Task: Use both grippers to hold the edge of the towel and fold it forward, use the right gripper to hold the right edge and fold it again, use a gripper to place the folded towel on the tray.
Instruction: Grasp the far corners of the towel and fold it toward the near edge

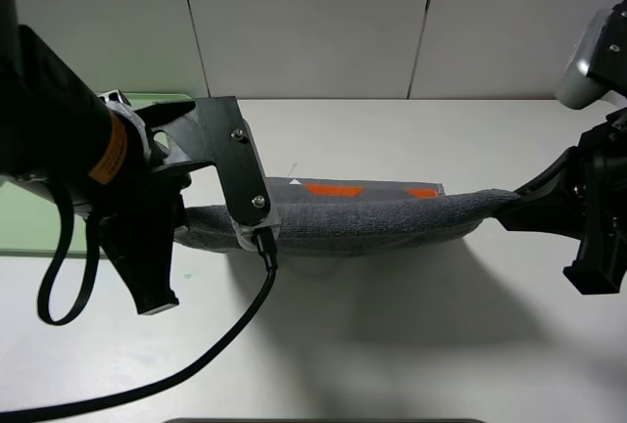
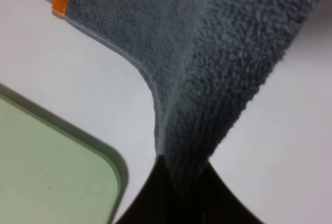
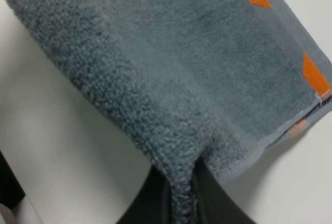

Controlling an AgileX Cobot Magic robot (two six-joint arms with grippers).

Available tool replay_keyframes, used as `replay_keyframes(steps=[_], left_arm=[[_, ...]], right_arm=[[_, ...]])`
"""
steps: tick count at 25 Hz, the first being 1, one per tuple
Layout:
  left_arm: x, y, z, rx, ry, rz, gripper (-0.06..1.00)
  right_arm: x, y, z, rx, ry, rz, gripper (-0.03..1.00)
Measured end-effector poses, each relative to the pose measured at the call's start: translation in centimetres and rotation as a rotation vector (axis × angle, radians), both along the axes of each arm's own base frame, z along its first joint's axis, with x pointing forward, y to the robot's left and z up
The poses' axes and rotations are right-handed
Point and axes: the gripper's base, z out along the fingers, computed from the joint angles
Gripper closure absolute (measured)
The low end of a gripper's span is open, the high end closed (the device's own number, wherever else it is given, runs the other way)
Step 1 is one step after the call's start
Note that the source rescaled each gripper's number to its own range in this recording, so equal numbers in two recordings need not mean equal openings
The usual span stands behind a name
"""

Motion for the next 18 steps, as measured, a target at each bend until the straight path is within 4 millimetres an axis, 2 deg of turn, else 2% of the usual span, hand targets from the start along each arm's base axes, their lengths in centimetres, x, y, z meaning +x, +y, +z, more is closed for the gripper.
replay_keyframes(steps=[4,8,14,18], left_arm=[[0.1,0.1,0.0,-0.014,0.001,0.031,0.94],[1.1,0.7,0.1,-0.037,-0.001,0.090,0.94],[2.7,1.7,-0.1,-0.068,0.002,0.159,0.94],[4.0,1.8,-1.6,-0.036,0.026,0.179,0.94]], right_arm=[[0.0,0.0,0.0,0.004,0.008,-0.016,0.97],[0.4,-0.1,-0.3,0.007,0.029,-0.062,0.97],[2.2,0.2,-2.3,-0.015,0.114,-0.108,0.97],[3.3,0.4,-3.6,-0.029,0.149,-0.125,0.97]])
